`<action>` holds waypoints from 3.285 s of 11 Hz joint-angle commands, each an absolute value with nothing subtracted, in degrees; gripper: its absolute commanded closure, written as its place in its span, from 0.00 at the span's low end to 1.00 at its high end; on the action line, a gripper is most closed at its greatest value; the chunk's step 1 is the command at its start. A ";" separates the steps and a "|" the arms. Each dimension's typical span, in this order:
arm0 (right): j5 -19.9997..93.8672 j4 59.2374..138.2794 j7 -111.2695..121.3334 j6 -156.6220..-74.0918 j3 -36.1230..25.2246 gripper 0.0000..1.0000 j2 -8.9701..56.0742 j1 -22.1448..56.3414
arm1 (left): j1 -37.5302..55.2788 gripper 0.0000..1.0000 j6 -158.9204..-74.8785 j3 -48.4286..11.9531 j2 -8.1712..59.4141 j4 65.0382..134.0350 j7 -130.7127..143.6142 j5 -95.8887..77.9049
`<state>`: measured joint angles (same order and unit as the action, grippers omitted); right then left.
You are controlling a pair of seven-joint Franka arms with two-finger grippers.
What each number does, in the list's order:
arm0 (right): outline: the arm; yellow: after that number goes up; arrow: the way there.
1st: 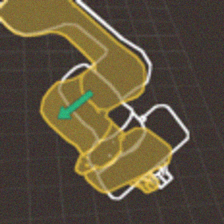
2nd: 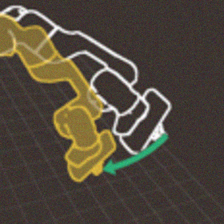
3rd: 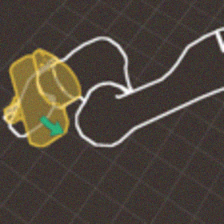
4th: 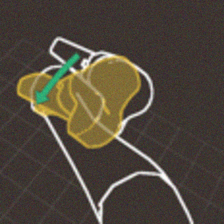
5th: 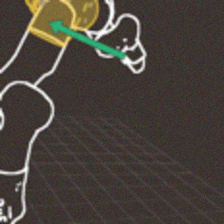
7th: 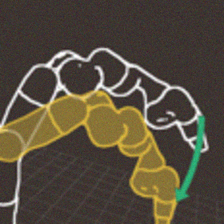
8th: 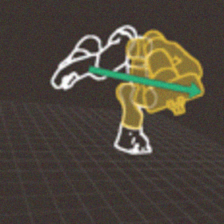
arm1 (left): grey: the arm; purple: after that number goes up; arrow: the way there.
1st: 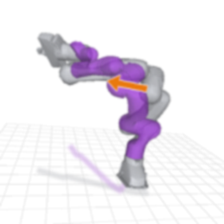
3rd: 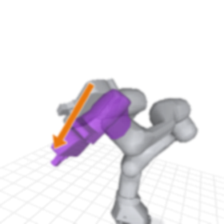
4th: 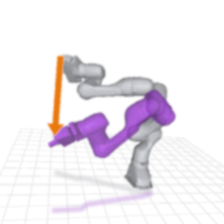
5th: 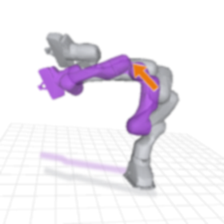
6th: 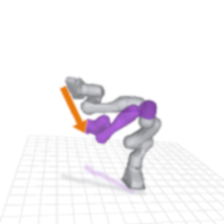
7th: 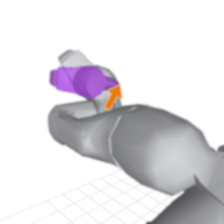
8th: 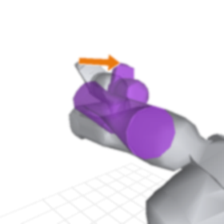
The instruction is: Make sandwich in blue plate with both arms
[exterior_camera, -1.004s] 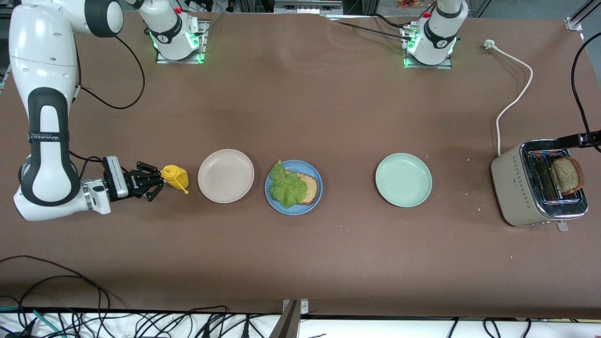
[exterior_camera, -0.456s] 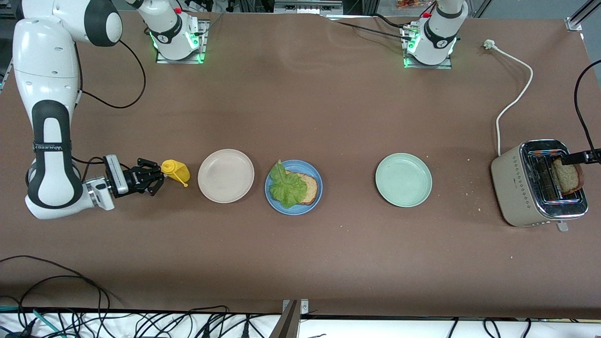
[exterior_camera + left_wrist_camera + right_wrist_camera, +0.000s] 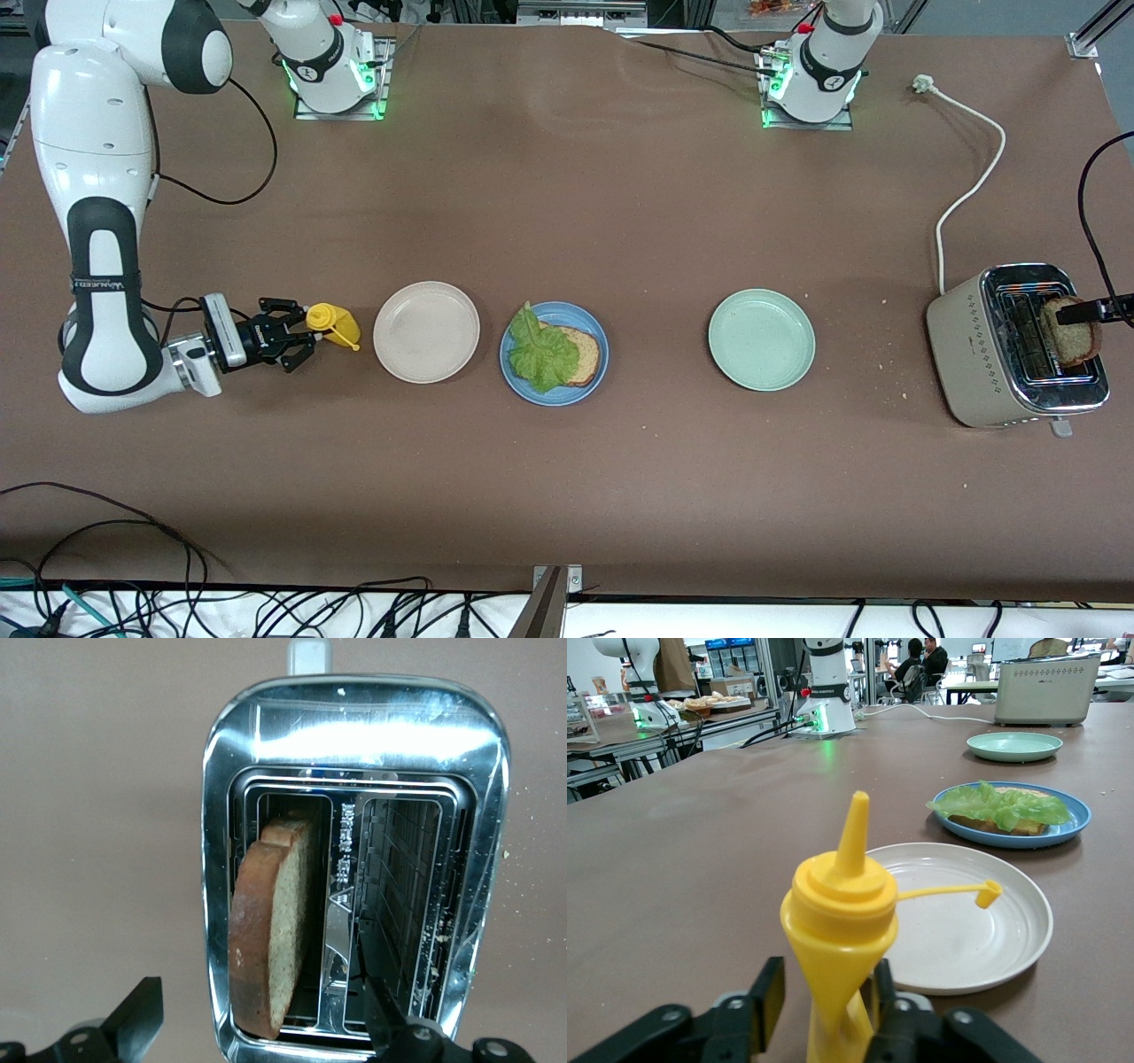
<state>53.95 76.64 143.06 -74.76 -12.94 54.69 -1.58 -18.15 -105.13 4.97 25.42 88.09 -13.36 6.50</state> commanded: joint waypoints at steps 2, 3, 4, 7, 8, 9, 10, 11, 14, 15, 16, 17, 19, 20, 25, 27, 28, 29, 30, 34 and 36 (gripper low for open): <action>55.46 75.68 142.65 -73.74 -12.65 0.00 54.58 -3.42 | -18.28 0.00 -105.12 4.75 27.25 86.13 -14.24 7.91; 55.11 74.02 142.39 -74.18 -13.27 0.00 54.58 -3.78 | -18.28 0.00 -105.12 4.75 27.25 86.05 -14.15 8.00; 55.02 73.39 139.51 -74.09 -15.71 0.00 54.41 -3.69 | -18.37 0.00 -105.12 4.75 27.25 86.04 -14.24 8.00; 54.93 73.39 133.35 -73.56 -21.69 0.00 52.74 -3.60 | -18.28 0.00 -105.12 4.75 27.07 86.04 -14.24 8.09; 55.02 73.30 130.72 -73.56 -22.75 0.00 52.65 -3.60 | -18.37 0.00 -105.12 4.75 26.98 86.04 -14.50 8.09; 55.37 73.30 128.87 -73.48 -24.07 0.00 52.56 -3.60 | -18.46 0.00 -105.12 4.75 26.98 86.13 -14.50 8.09; 55.46 73.39 125.98 -73.48 -25.04 0.00 51.17 -3.69 | -18.81 0.00 -105.12 4.75 27.07 86.13 -14.50 8.09; 55.20 73.39 122.38 -73.48 -26.01 0.00 49.41 -3.60 | -19.85 0.10 -105.12 4.66 27.16 86.13 -14.59 7.91; 53.53 73.30 112.53 -73.48 -26.72 0.00 45.54 -3.34 | -20.21 0.28 -105.20 4.66 27.51 86.13 -16.69 7.56; 53.35 73.21 109.37 -73.30 -26.98 0.00 45.01 -2.82 | -20.21 0.34 -105.21 4.66 27.60 86.13 -16.70 7.73; 52.91 72.78 106.12 -72.34 -27.07 0.00 44.39 -1.94 | -20.21 0.42 -105.12 4.66 27.60 86.13 -16.96 7.65; 50.65 73.21 101.91 -73.03 -26.90 0.00 41.17 -0.89 | -20.21 0.53 -105.12 4.66 27.60 86.13 -17.05 7.91; 40.83 73.74 88.85 -75.13 -23.06 0.00 34.93 -0.18 | -20.21 0.70 -105.12 4.66 27.51 86.05 -17.05 8.00; 36.08 75.31 83.20 -76.63 -20.16 0.00 32.46 -0.26 | -20.21 0.80 -105.12 4.66 27.51 86.04 -17.05 8.00; 23.33 86.03 54.14 -80.68 -13.46 0.00 18.05 -0.26 | -20.30 1.00 -105.12 4.57 26.90 85.96 -17.14 7.56; 17.17 90.24 42.50 -80.86 -10.38 0.00 11.63 -0.26 | -20.30 1.00 -104.68 4.40 25.23 85.96 -18.27 7.47; 14.27 93.05 36.01 -81.73 -9.15 0.00 8.03 -0.26 | -20.30 1.00 -104.33 4.39 23.75 86.04 -19.33 7.47; 11.37 96.03 27.33 -83.13 -7.66 0.00 4.26 -0.26 | -20.22 1.00 -102.93 4.39 22.16 85.96 -20.82 7.47; 7.60 97.63 18.55 -83.41 -4.95 0.00 1.70 -0.26 | -20.21 1.00 -102.22 4.22 20.58 86.04 -21.53 7.47; 0.79 97.82 -11.59 -84.89 -0.44 0.00 0.44 -0.44 | -19.69 1.00 -96.17 3.52 14.87 85.96 -21.80 7.38; 0.70 98.09 -11.34 -91.55 -0.79 0.00 -0.35 -0.53 | -19.69 1.00 -93.44 1.33 12.40 84.30 -21.71 6.86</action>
